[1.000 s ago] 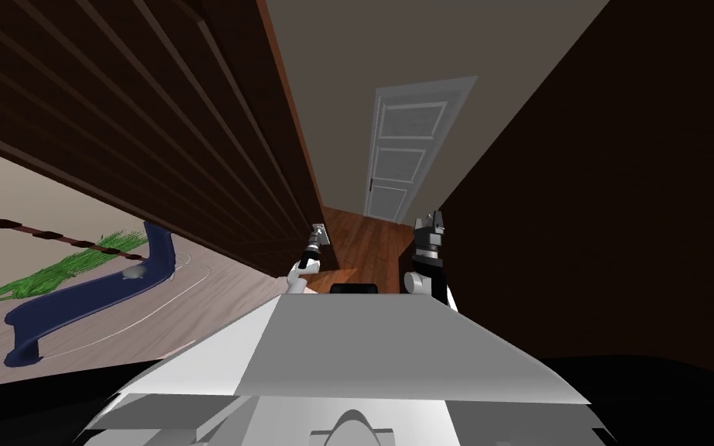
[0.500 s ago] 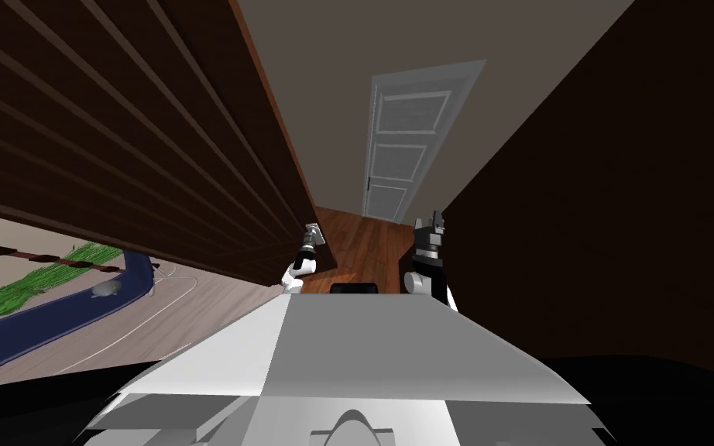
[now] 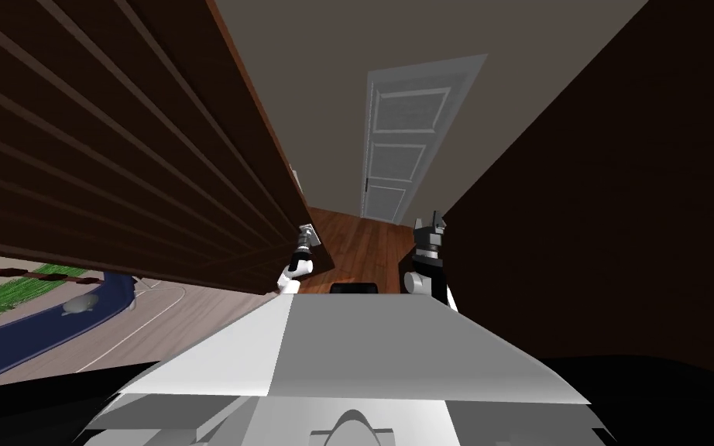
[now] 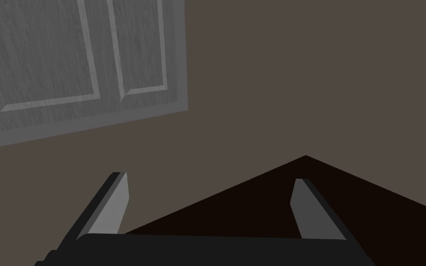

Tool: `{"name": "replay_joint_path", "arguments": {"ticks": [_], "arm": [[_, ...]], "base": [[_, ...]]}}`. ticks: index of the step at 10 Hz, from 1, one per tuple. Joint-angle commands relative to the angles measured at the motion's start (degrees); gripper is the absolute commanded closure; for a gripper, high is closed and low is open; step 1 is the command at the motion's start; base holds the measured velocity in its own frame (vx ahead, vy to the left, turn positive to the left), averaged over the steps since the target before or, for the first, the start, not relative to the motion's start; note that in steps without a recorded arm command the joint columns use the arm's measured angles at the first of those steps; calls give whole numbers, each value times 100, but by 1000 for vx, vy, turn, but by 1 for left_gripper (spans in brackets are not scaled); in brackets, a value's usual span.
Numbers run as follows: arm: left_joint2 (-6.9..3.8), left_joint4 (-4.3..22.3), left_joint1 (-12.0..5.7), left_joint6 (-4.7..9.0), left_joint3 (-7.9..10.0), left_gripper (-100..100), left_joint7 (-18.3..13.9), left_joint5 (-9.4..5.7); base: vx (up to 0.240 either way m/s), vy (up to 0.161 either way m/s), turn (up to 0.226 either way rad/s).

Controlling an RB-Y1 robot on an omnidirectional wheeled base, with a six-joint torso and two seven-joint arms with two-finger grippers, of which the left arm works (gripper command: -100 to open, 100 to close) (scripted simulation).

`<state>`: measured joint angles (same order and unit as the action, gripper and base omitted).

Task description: Push the door open

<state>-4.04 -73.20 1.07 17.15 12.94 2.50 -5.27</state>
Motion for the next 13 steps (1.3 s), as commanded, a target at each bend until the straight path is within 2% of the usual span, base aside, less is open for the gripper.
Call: {"name": "replay_joint_path", "arguments": {"ticks": [1, 10, 11, 13], "arm": [[-60, -89, 88, 34, 210, 100, 129, -164], [-55, -254, 272, 12, 770, 100, 591, -725], [-45, -291, 314, 7, 896, 100, 695, -850], [-29, -327, 354, 3, 1018, 100, 795, -973]], "base": [[149, -54, -58], [108, -21, -25], [148, -19, -56], [139, -22, -21]]}}
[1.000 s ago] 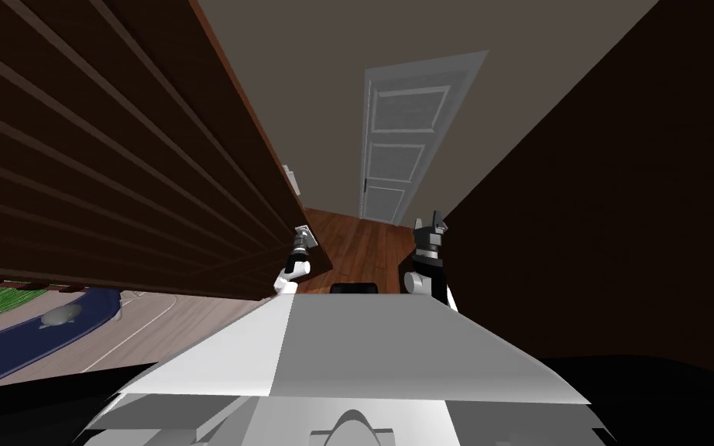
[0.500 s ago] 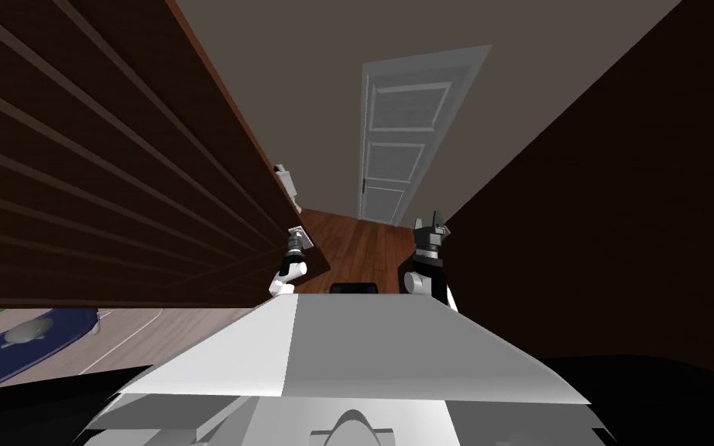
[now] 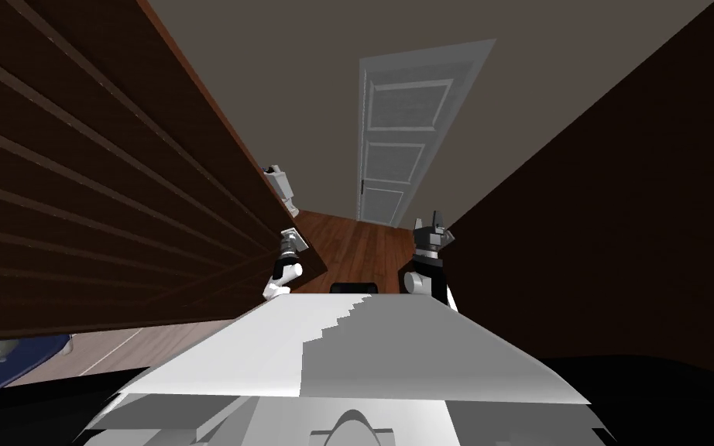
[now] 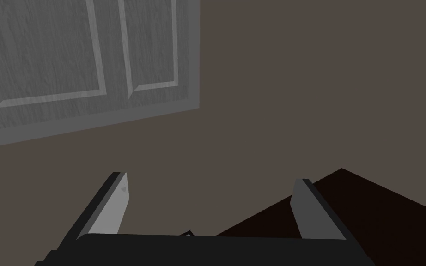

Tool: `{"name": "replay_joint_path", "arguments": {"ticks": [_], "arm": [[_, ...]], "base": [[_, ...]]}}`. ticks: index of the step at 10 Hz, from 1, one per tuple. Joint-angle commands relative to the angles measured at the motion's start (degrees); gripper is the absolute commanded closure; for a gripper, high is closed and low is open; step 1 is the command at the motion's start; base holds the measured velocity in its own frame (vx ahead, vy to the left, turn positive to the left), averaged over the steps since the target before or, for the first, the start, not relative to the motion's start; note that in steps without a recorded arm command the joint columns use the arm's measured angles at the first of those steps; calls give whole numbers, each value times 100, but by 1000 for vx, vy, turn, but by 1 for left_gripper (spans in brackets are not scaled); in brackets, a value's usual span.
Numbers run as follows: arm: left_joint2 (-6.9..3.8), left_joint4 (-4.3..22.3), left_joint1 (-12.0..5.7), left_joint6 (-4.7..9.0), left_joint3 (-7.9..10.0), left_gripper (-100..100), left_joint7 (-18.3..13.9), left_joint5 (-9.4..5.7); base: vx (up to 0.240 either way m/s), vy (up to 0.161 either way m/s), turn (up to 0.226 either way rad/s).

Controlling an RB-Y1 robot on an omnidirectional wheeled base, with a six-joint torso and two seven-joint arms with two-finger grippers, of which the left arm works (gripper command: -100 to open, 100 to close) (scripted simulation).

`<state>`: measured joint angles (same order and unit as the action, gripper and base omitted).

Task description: Push the door open

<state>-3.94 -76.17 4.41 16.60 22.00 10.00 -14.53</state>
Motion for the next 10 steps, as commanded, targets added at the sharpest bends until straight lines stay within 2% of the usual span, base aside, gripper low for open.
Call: {"name": "replay_joint_path", "arguments": {"ticks": [1, 5, 10], "arm": [[-31, -48, 40, 55, 173, 100, 95, -108], [11, -117, 116, 46, 406, 100, 287, -341], [134, -245, 259, 30, 841, 100, 646, -778]], "base": [[98, -12, -18], [95, -14, -22], [161, -13, -28]]}}
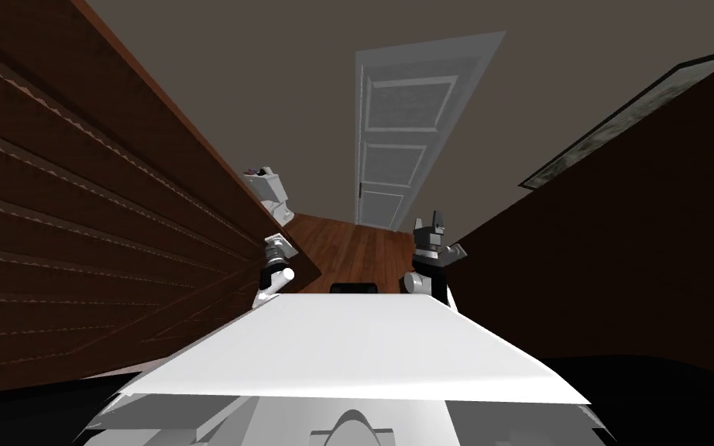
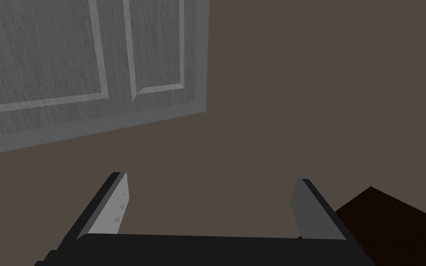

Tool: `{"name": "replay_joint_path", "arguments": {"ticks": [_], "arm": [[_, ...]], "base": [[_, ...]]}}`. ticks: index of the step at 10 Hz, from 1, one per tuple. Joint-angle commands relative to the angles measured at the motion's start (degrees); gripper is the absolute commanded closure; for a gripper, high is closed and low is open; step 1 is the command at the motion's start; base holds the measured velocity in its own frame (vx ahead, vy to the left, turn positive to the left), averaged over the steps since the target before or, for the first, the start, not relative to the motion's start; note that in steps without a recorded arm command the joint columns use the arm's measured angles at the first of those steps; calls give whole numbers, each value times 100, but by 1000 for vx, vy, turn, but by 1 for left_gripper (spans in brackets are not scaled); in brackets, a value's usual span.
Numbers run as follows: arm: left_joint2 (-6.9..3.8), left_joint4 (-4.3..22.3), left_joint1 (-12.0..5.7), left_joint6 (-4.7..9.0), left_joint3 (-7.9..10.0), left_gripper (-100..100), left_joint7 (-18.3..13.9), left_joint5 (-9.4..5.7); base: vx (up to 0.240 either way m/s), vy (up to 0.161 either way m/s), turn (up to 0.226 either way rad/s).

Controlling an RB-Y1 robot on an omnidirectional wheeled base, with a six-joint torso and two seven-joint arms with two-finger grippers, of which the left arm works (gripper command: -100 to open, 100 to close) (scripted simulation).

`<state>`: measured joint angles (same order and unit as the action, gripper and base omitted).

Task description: Push the door open

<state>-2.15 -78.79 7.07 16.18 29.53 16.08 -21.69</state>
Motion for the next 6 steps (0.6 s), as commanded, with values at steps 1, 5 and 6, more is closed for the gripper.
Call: {"name": "replay_joint_path", "arguments": {"ticks": [1, 5, 6], "arm": [[-16, -4, 16, 69, 160, 100, 97, -133], [-23, -29, 103, 91, 376, 100, 211, -289], [-40, -38, 111, 90, 429, 100, 226, -308]], "base": [[206, -17, -8], [155, 4, 8], [211, 23, 34]]}}
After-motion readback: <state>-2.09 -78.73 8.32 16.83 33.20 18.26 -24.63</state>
